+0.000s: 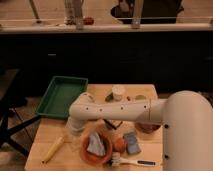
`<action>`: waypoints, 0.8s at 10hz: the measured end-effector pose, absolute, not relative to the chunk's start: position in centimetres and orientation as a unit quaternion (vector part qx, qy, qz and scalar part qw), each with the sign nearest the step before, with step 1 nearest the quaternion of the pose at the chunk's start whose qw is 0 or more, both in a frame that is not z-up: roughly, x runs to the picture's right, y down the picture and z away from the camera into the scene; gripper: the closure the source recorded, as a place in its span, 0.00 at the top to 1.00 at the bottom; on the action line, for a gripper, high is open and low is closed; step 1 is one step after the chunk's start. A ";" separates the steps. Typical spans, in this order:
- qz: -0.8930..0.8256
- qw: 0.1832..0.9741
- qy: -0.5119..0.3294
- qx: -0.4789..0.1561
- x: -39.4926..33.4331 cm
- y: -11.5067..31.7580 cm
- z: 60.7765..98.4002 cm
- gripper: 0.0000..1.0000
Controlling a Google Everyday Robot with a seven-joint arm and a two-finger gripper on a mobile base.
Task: Place banana in tray
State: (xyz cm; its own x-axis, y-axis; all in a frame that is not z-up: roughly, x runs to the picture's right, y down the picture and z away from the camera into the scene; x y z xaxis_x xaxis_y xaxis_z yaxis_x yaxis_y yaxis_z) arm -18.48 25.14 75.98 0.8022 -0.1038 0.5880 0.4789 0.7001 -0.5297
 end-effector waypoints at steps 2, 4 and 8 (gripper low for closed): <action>-0.179 0.880 -0.273 -0.346 -19.5 25.0 75.5 0.80; -0.196 0.876 -0.277 -0.344 -20.6 24.9 75.1 0.80; -0.208 0.873 -0.277 -0.342 -21.4 24.6 74.9 0.80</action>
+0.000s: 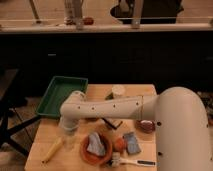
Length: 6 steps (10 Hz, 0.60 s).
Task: Place banana in tray
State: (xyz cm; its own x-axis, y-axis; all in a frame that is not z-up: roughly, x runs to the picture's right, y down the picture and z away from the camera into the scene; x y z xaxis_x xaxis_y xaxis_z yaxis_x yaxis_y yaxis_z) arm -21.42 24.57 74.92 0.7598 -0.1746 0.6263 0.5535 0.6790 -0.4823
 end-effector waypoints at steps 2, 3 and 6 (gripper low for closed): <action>-0.220 0.872 -0.274 -0.341 -22.1 24.1 74.9 0.80; -0.227 0.871 -0.273 -0.341 -22.6 23.9 74.9 0.80; -0.248 0.865 -0.272 -0.341 -23.8 23.7 74.8 0.80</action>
